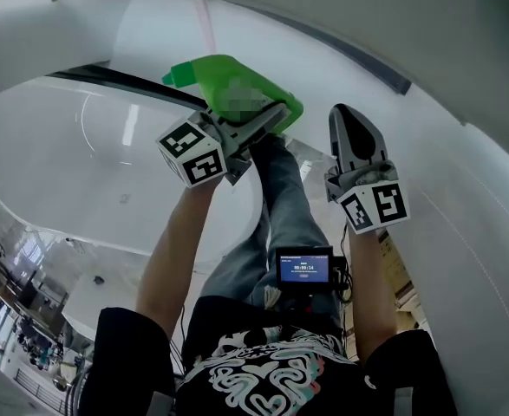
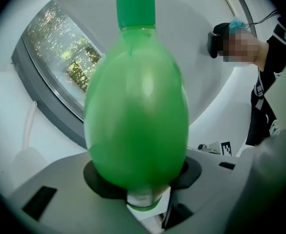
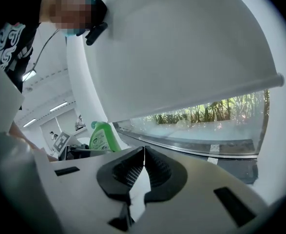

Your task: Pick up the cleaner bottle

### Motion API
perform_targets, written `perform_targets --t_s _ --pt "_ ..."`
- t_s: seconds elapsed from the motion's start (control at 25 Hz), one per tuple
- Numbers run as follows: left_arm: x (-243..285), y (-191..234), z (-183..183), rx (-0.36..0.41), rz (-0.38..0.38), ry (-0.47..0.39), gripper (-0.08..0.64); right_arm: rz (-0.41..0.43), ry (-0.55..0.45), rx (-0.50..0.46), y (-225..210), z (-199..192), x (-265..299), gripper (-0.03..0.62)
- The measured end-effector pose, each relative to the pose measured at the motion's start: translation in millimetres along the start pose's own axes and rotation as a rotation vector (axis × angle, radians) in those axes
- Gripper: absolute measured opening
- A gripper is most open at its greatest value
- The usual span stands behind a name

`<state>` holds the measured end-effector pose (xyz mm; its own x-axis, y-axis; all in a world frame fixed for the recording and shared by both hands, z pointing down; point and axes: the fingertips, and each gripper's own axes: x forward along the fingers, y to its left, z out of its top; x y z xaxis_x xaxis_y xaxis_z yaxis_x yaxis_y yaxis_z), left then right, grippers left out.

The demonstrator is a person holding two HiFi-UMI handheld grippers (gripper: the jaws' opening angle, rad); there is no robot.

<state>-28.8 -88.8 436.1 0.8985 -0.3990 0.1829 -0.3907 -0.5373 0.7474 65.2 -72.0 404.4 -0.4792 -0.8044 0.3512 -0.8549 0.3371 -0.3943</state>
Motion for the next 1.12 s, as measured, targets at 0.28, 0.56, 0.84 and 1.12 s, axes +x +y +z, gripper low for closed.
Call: perform_targets --t_s 0.28,0.56,0.84,1.12 --pt "-24 -35 12 -0.034 0.004 -0.057 0.206 -0.032 -0.024 -0.022 10 18 -28 0.028" --pt "-33 -65 31 -0.095 -0.024 -0.138 0.206 -0.093 -0.055 -0.055 20 46 -49 0.028" --pt "-54 -107 43 -0.097 -0.058 -0.153 0.206 -0.139 -0.085 -0.118 45 68 -76 0.028" --pt "-77 -138 55 -0.183 -0.047 -0.239 0.206 -0.224 -0.112 -0.165 56 87 -105 0.028"
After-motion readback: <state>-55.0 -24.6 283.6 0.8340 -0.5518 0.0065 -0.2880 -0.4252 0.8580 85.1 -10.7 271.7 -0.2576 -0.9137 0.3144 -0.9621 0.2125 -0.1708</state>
